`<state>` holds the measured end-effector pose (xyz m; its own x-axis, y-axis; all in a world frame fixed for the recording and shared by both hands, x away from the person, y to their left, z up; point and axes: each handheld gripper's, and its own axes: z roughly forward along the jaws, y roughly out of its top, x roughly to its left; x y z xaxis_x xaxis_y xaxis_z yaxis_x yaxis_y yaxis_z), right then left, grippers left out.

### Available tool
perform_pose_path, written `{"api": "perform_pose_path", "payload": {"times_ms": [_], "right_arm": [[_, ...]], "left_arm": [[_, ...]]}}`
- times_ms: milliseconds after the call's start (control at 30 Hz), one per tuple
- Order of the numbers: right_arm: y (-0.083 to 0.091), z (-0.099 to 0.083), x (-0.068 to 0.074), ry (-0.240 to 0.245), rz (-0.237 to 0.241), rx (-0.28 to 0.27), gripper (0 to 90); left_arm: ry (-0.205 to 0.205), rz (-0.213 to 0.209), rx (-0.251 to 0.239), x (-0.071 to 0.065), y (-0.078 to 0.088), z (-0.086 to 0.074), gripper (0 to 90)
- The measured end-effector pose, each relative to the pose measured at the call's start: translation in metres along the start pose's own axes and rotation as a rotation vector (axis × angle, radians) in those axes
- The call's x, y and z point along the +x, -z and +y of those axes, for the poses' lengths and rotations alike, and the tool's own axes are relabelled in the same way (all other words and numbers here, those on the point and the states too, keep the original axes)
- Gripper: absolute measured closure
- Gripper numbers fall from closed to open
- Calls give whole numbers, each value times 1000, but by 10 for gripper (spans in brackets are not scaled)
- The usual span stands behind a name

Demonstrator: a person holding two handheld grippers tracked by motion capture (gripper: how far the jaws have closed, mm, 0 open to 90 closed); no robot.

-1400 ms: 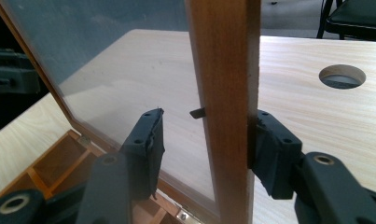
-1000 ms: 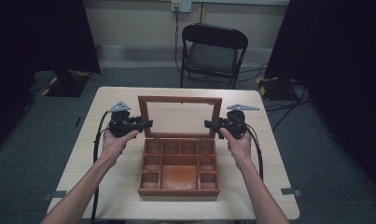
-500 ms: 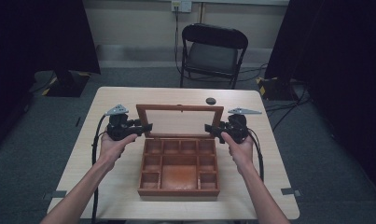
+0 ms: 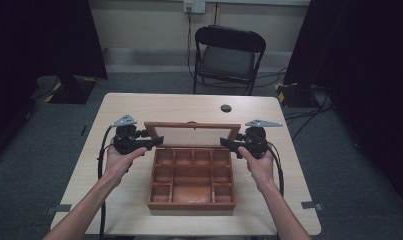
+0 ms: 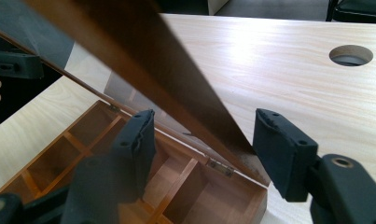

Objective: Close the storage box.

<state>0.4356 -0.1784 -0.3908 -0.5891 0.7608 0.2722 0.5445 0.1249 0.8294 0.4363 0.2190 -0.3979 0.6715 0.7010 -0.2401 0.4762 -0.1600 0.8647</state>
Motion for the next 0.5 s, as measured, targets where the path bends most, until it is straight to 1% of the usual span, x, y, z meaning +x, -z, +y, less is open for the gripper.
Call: {"api": "perform_pose_path", "payload": {"times_ms": [33,67,167,200,233,267,300,333,433,500], "right_arm": [[1,-1,0,0,1,-1,391],[2,-1,1,0,3,-1,388],[4,-3,2,-5,1,0,375],[4,-3,2,-5,0,-1,372],[5,-4,4,-5,-4,1,364],[5,-4,4,-5,-4,1,364],[5,-4,5,-2,-6,0,360],[5,-4,5,-1,-4,1,358],[6,-5,6,5,-4,6,350],[7,-6,7,8,-7,9,325]], "left_arm": [[-4,4,6,0,1,0,353],[7,3,2,-1,1,-1,340],[13,11,-7,-2,4,-3,311],[32,5,-13,-3,4,-3,309],[44,-7,-16,-3,5,-4,299],[44,-7,-16,-3,5,-4,286],[26,8,-14,-4,5,-3,286],[-5,26,-3,-5,5,-3,276],[-15,31,8,-8,5,-3,274],[-11,28,10,-8,5,-4,260]]}}
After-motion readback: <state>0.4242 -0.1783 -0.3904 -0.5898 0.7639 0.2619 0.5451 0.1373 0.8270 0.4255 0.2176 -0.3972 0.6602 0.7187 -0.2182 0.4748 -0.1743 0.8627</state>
